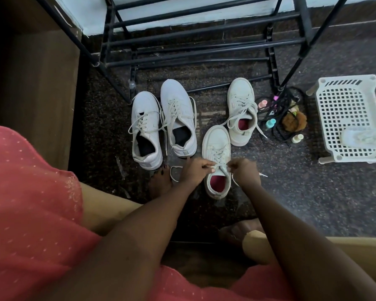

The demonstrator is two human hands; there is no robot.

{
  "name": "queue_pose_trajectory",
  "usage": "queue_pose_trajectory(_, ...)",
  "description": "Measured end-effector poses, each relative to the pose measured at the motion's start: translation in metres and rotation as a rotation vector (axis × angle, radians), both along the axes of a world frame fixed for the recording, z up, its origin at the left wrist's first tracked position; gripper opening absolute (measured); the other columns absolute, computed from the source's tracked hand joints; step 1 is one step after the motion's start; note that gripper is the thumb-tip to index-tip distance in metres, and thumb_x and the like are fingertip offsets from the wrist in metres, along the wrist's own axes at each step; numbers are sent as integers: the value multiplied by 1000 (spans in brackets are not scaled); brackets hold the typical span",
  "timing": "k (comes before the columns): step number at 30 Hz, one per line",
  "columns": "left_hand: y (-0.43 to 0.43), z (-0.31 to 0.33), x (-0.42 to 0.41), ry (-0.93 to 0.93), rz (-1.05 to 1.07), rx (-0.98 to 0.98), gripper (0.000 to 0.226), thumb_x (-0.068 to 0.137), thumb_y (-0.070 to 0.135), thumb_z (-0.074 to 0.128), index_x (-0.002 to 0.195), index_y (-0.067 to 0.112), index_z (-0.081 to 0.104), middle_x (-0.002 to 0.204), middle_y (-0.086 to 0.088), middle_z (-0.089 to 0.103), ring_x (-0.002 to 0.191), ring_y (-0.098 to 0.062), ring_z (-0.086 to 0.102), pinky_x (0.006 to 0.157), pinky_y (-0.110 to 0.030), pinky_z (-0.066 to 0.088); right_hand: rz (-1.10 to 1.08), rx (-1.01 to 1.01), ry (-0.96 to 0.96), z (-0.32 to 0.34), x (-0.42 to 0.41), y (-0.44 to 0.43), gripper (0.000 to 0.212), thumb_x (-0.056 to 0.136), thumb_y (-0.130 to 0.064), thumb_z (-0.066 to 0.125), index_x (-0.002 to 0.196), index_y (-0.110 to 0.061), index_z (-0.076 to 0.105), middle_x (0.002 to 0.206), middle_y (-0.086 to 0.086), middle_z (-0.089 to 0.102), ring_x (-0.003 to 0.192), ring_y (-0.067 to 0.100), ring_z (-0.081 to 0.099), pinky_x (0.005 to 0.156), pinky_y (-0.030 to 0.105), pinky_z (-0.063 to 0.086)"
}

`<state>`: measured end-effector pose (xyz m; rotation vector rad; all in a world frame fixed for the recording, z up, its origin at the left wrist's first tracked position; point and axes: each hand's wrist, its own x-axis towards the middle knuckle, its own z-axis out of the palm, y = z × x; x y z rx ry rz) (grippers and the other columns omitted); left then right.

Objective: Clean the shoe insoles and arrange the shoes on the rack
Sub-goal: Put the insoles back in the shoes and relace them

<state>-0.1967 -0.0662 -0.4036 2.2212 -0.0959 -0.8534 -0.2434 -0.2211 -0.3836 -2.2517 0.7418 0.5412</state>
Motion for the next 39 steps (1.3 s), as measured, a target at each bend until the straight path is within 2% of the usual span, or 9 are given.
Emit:
queue_pose_trajectory(6, -7, -2, 4, -100, 86, 157, 12, 82, 20, 69, 91, 15, 76, 96, -6, 72, 102, -24, 58, 81, -32, 48, 226, -385, -7, 2, 1, 12, 27, 88, -1, 42, 106, -6, 62, 105, 16, 63, 102, 32, 57, 88, 40, 43)
queue_pose_trajectory(12, -2, -9, -3, -32, 128, 240, 21, 86, 30, 62, 85, 13, 73, 93, -9, 71, 98, -29, 59, 81, -39, 50, 381, -425, 60, -4, -6, 11, 29, 95, -9, 32, 118, -13, 49, 123, 9, 57, 114, 30, 50, 96, 42, 36)
queue_pose_trajectory(18, 3, 8, -1, 79, 361, 44, 42, 96, 31, 50, 61, 8, 52, 59, -4, 52, 58, -16, 48, 64, -29, 35, 78, -25, 256, 1, 6, -2, 24, 92, -15, 45, 106, -6, 61, 112, 16, 63, 106, 33, 57, 82, 34, 45)
queue_pose_trajectory(23, -18, 37, 3, 155, 766, -456, 39, 101, 19, 40, 84, -9, 62, 55, 6, 66, 57, -5, 63, 60, -17, 47, -153, 623, 242, 28, 10, -28, 34, 94, -4, 46, 66, -2, 65, 62, 12, 57, 58, 24, 44, 52, 30, 25)
queue_pose_trajectory(25, -26, 45, 6, 175, 762, -569, 36, 102, 14, 37, 75, -1, 57, 52, 7, 66, 56, -3, 64, 63, -17, 51, -259, 785, 199, 36, 11, -38, 26, 93, -4, 49, 71, -7, 62, 66, 5, 57, 59, 17, 40, 55, 27, 24)
queue_pose_trajectory(27, -33, 50, 5, 176, 728, -598, 35, 101, 10, 38, 72, 6, 57, 56, 4, 65, 62, -12, 61, 73, -27, 50, -261, 823, 130, 50, 13, -39, 22, 92, -3, 52, 75, -9, 63, 75, 3, 60, 65, 12, 47, 60, 26, 30)
queue_pose_trajectory(32, -45, 53, 2, 221, 515, -515, 30, 98, -3, 38, 121, -7, 56, 90, -8, 58, 70, -7, 54, 66, -17, 42, -275, 959, -69, 72, 19, -32, 17, 89, 2, 54, 88, -7, 68, 80, -6, 72, 82, 6, 61, 68, 20, 44)
queue_pose_trajectory(36, -42, 53, 3, 119, 381, -420, 25, 94, 8, 55, 117, 0, 60, 81, -4, 59, 55, -1, 49, 57, -16, 40, -249, 986, -111, 66, 22, -27, 21, 86, 6, 55, 89, -6, 72, 90, 1, 72, 82, 4, 65, 68, 17, 47)
queue_pose_trajectory(39, -38, 52, 6, 126, 416, -433, 10, 89, 2, 59, 87, 12, 58, 69, -4, 57, 44, 2, 48, 52, -16, 40, -215, 890, -118, 65, 26, -23, 17, 85, 7, 57, 91, -1, 70, 77, -1, 73, 67, 2, 64, 60, 14, 45)
